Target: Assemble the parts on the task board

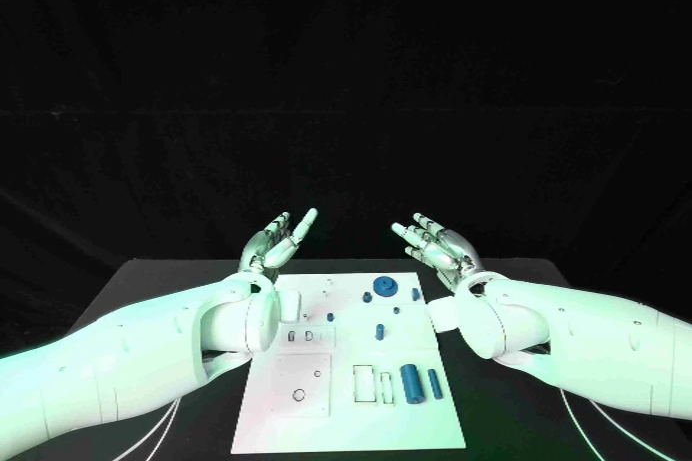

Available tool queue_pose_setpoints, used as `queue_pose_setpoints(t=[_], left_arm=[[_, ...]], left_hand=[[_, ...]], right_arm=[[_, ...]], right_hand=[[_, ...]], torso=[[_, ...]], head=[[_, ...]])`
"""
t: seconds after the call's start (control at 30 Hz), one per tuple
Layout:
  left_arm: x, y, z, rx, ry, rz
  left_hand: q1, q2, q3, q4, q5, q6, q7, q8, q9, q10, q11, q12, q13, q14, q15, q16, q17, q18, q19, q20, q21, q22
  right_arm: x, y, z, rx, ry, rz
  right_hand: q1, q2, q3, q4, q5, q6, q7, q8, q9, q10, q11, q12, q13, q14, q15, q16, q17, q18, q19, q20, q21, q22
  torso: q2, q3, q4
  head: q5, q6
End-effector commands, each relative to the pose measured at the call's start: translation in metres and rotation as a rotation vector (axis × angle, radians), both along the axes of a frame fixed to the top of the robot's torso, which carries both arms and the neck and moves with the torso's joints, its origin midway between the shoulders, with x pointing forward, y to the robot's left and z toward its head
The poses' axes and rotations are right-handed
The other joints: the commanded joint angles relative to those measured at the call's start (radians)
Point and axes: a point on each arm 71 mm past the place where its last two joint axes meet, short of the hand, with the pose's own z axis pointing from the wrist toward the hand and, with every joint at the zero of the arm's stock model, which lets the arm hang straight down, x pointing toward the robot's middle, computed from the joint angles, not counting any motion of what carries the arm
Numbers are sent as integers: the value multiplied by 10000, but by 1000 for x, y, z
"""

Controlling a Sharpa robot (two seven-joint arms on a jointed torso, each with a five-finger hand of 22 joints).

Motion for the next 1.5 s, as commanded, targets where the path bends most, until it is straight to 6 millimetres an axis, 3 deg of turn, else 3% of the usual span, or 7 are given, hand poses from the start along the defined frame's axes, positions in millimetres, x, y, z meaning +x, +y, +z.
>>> queue_pose_setpoints(t=[0.03,0.5,0.63,0.73,0.8,1.0,1.5], left_arm=[[0,-4,0,-217,182,-384],[-2,11,4,46,-284,-543],[-4,20,9,88,-454,-442],[-4,25,14,57,-528,-500],[-5,29,18,11,-579,-594],[-9,37,30,-148,-718,-925],[-34,48,62,-573,-939,-2208]], left_hand=[[182,25,51,66,40,47,196,35,12,11,92,31,16,-11,73,50,10,136,7,76,59,14],[618,79,235,64,7,617,609,140,90,637,525,144,105,532,309,158,96,395,-2,276,115,38],[1480,192,331,40,-59,2333,1071,578,334,2656,1041,639,361,2491,741,663,364,767,1170,402,641,333],[1959,528,498,14,-102,3923,1252,968,515,5059,1399,1184,567,4775,1024,1215,585,426,3457,417,1701,862],[2332,707,571,-36,-127,5099,1319,1225,617,7012,1294,1568,662,6805,875,1668,745,402,5144,395,2495,1193],[2976,879,509,-156,-142,7110,1179,1533,698,8206,1017,1561,560,8066,551,1747,715,744,6034,363,2920,1253],[3599,1037,104,-411,-151,8185,896,1373,531,9525,669,1208,562,9768,115,1683,921,1004,7345,124,3627,1371]], right_arm=[[-1,12,-2,-178,380,1886],[6,-3,13,-2313,-1427,2277],[9,-4,18,-2861,-2052,2417],[11,-5,24,-3327,-2535,2478],[13,-6,28,-3715,-2873,2519],[19,-12,39,-4918,-3653,2674],[24,-3,63,-10061,-4856,3747]], right_hand=[[511,37,114,-45,154,165,1672,59,26,94,179,57,24,96,157,49,29,123,57,162,93,32],[1311,-6,386,-689,58,1026,1715,220,143,1080,277,206,130,1004,286,186,128,146,235,172,301,132],[1704,-74,545,-991,23,2341,1713,516,306,2756,261,524,283,2674,234,505,283,189,822,172,626,299],[1971,-146,630,-1197,-55,3491,1682,762,423,4526,146,874,414,4205,75,808,391,338,1489,154,973,477],[2207,-222,699,-1376,-178,4866,1628,1064,557,6380,8,1256,530,5983,-129,1179,509,547,3066,141,1757,884],[2722,-411,999,-1835,-332,7645,1330,1477,670,8087,-412,1430,470,8033,-609,1535,523,1015,4877,103,2816,1325],[2479,-1204,2153,-2516,-61,9488,584,1139,565,10788,-1293,947,534,11486,-1685,1688,759,1113,7295,-825,4188,1819]], torso=[[0,0,-2],[63,-1,11],[154,-23,20],[254,-29,18],[345,-35,32],[618,-46,137],[1571,-104,386]], head=[[2,1],[-15,-137],[-51,-156],[-76,-128],[-101,-111],[-169,-65],[-437,119]])
